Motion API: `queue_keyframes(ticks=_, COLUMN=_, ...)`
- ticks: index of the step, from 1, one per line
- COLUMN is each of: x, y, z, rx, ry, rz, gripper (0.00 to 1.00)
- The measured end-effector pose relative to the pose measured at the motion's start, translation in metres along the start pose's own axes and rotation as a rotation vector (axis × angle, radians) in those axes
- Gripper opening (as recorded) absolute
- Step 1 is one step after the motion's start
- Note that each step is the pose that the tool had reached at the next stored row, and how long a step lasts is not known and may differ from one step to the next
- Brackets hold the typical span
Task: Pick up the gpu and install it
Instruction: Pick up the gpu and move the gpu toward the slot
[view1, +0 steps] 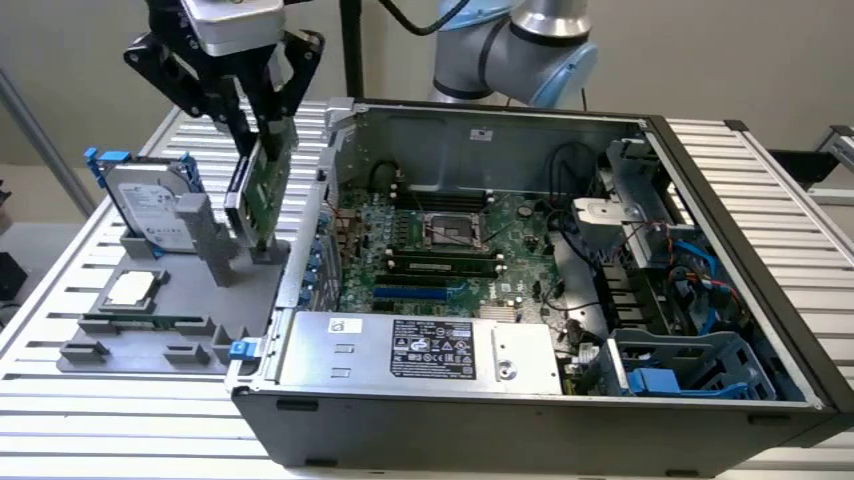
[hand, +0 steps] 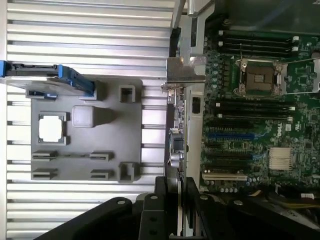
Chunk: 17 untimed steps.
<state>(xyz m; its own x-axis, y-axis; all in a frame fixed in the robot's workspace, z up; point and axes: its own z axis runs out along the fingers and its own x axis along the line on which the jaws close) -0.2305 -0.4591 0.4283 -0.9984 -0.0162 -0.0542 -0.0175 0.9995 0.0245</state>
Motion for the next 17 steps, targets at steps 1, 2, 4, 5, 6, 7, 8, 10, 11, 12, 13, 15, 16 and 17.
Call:
queue_keyframes(ticks=1, x=-0.005, y=-0.0008, z=-0.0045, rx=-0.0001, ry=0.0011, rz=0.0, gripper=0.0)
queue_keyframes(ticks=2, x=-0.01, y=-0.0013, z=-0.0086, rx=-0.0001, ry=0.002, rz=0.0, gripper=0.0)
queue_keyframes(ticks=4, x=-0.019, y=-0.0022, z=-0.0166, rx=-0.0003, ry=0.0041, rz=0.0, gripper=0.0)
queue_keyframes(ticks=5, x=-0.024, y=-0.0026, z=-0.0183, rx=-0.0004, ry=0.0048, rz=0.0, gripper=0.0)
queue_keyframes(ticks=6, x=-0.028, y=-0.003, z=-0.0189, rx=-0.0005, ry=0.0054, rz=0.0, gripper=0.0)
queue_keyframes(ticks=7, x=-0.033, y=-0.0034, z=-0.0189, rx=-0.0003, ry=0.0061, rz=0.0, gripper=0.0)
queue_keyframes(ticks=8, x=-0.037, y=-0.0038, z=-0.0187, rx=-0.0005, ry=0.0065, rz=0.0, gripper=0.0)
queue_keyframes(ticks=10, x=-0.046, y=-0.0044, z=-0.0182, rx=-0.0004, ry=0.0069, rz=0.0, gripper=0.0)
queue_keyframes(ticks=11, x=-0.051, y=-0.0046, z=-0.0177, rx=-0.0004, ry=0.007, rz=0.0, gripper=0.0)
queue_keyframes(ticks=12, x=-0.056, y=-0.0048, z=-0.0168, rx=-0.0004, ry=0.0071, rz=0.0, gripper=0.0)
queue_keyframes(ticks=13, x=-0.06, y=-0.0049, z=-0.0154, rx=-0.0004, ry=0.0072, rz=0.0, gripper=0.0)
queue_keyframes(ticks=15, x=-0.069, y=-0.0052, z=-0.0121, rx=-0.0001, ry=0.0073, rz=0.0, gripper=0.0)
queue_keyframes(ticks=16, x=-0.074, y=-0.0054, z=-0.0104, rx=-0.0001, ry=0.0073, rz=0.0, gripper=0.0)
queue_keyframes(ticks=17, x=-0.078, y=-0.0055, z=-0.0087, rx=0.0, ry=0.0073, rz=0.0, gripper=0.0)
